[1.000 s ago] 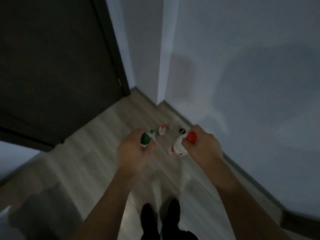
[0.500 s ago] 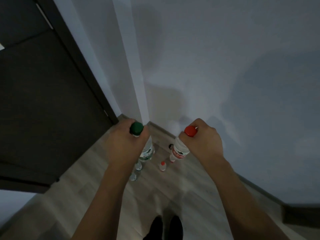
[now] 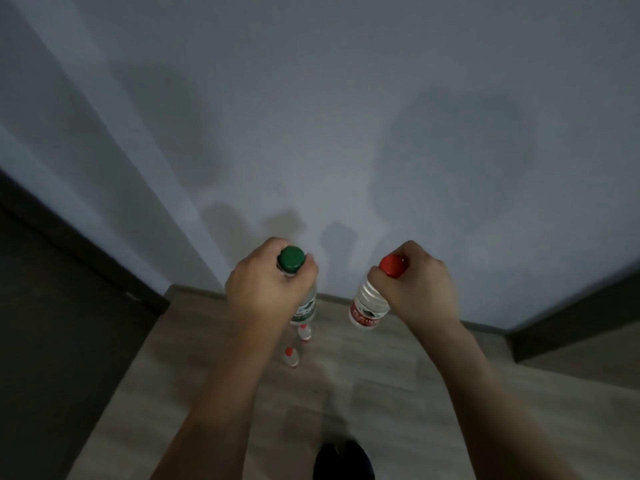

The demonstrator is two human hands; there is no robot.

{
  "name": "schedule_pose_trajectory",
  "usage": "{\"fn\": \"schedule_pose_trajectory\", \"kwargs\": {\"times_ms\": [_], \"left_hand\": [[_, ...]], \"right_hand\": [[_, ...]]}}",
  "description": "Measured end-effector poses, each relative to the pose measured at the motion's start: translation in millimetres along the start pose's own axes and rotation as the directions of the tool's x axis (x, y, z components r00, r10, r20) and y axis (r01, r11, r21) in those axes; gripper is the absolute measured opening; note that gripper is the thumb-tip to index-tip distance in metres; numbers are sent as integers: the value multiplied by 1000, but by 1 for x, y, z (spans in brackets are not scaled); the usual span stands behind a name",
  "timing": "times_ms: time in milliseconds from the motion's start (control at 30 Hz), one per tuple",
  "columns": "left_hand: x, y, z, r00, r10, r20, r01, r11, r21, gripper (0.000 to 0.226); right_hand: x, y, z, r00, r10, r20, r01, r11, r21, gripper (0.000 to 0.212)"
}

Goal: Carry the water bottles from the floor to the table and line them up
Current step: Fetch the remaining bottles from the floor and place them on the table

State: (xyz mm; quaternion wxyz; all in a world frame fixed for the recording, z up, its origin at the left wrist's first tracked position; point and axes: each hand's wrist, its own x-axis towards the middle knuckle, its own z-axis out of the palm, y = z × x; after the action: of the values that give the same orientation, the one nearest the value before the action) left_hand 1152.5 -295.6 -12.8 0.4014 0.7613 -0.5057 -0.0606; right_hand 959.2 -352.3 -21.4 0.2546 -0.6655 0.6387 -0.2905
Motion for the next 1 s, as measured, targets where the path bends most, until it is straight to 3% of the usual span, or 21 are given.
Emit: {"fn": "schedule_pose_trajectory", "kwargs": {"times_ms": [267, 567, 733, 1000], "left_hand": [[-1, 64, 68, 942, 268, 199, -244, 960, -138, 25], [-40, 156, 131, 771, 550, 322, -459, 830, -318, 22], [-84, 209, 160, 673, 641, 369, -519, 765, -382, 25], [-160, 302, 198, 565, 723, 397, -556, 690, -464, 26]], "right_hand": [[-21, 52, -63, 944, 212, -252, -213, 977, 21, 19], [-65, 120, -140, 798, 382, -466, -414, 910, 38, 21], [-108, 167, -193, 688, 449, -570, -477, 872, 112, 22], [-164, 232, -276, 596, 512, -618, -558, 818, 139, 28]]}}
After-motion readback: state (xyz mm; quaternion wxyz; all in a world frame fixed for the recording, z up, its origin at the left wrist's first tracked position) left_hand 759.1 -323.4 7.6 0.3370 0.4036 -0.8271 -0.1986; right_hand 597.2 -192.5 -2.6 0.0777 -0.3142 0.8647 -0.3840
